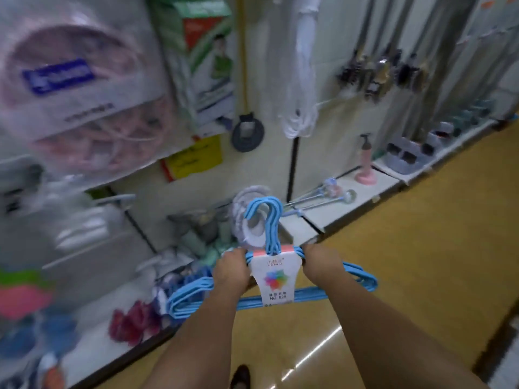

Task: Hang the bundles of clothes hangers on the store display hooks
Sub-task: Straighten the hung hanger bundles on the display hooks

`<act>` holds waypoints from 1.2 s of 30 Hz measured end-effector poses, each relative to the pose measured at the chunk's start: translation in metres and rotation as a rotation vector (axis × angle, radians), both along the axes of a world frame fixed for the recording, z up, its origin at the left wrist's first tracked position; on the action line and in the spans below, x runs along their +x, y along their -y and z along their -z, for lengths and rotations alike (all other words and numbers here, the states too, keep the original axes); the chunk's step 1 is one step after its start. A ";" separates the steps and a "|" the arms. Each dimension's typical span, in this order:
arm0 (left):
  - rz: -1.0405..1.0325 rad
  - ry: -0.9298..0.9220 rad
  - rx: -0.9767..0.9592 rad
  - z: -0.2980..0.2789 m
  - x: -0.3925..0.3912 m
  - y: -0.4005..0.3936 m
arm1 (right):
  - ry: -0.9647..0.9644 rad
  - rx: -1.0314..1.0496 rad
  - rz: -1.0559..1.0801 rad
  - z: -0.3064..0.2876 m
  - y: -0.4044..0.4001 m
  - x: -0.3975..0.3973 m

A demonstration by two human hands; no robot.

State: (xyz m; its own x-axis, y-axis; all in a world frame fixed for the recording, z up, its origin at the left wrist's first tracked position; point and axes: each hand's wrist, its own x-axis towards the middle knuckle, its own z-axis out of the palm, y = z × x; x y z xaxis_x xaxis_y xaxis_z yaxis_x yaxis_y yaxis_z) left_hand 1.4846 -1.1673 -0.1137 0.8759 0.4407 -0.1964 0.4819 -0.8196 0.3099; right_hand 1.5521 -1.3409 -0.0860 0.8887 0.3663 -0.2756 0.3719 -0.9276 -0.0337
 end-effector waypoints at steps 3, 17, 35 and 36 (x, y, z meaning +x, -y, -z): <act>-0.142 -0.019 -0.012 -0.003 -0.050 -0.034 | -0.013 0.016 -0.141 -0.006 -0.042 -0.027; -0.677 0.008 -0.094 -0.011 -0.269 -0.166 | -0.039 0.006 -0.655 -0.019 -0.236 -0.178; -1.083 0.044 -0.062 -0.034 -0.547 -0.317 | 0.054 0.061 -1.110 -0.033 -0.458 -0.427; -1.102 0.040 -0.063 -0.037 -0.558 -0.323 | 0.042 0.064 -1.127 -0.035 -0.468 -0.438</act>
